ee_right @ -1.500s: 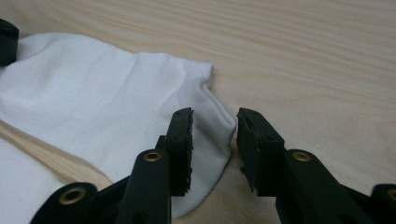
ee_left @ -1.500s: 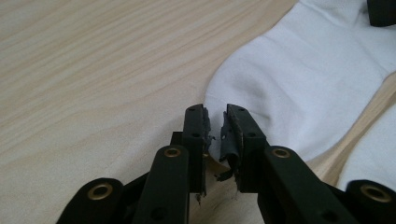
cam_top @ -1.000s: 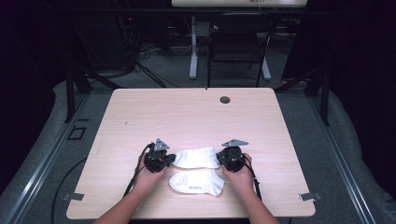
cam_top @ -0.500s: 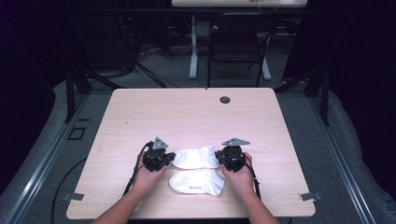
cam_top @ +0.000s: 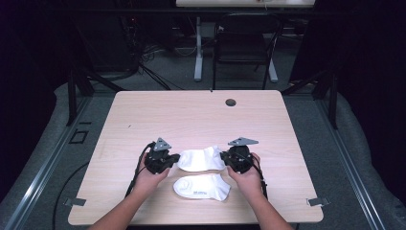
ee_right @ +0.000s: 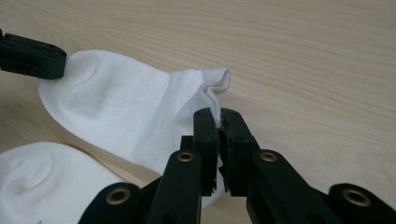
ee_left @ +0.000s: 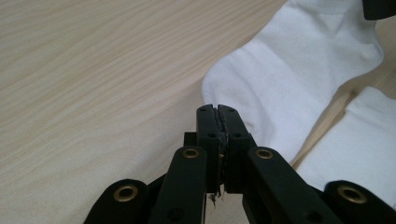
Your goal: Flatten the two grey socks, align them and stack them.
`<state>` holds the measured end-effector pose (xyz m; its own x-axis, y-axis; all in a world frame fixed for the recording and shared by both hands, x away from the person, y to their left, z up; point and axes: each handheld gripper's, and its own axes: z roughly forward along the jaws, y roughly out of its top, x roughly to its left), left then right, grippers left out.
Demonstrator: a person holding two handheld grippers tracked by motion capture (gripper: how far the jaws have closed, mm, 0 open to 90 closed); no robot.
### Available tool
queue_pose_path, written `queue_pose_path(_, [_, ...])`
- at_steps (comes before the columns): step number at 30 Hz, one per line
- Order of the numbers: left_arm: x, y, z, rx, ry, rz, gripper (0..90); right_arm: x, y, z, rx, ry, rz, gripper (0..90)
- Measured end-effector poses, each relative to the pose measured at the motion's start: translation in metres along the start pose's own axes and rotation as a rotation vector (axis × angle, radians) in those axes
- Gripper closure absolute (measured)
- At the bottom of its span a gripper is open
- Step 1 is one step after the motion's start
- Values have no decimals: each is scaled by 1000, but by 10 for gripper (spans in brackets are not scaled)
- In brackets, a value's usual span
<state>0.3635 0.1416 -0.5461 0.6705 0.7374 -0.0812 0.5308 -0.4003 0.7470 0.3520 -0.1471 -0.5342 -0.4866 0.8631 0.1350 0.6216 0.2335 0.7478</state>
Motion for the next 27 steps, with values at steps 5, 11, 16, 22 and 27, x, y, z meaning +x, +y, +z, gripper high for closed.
queue_pose_path(5, [-5,0,-6,-9,-5,17,887,6,-3,-9,5,1,-24,858])
queue_pose_path(11, [-10,-1,-15,-7,-23,28,887,11,-8,-18,7,13,-37,857])
queue_pose_path(16, [-16,-5,-21,-4,-34,32,887,15,-16,-26,3,26,-38,858])
queue_pose_path(22, [-22,-12,-25,-1,-50,35,887,20,-25,-33,4,41,-54,858])
queue_pose_path(27, [-26,-18,-28,-3,-62,30,887,22,-31,-39,14,52,-58,857])
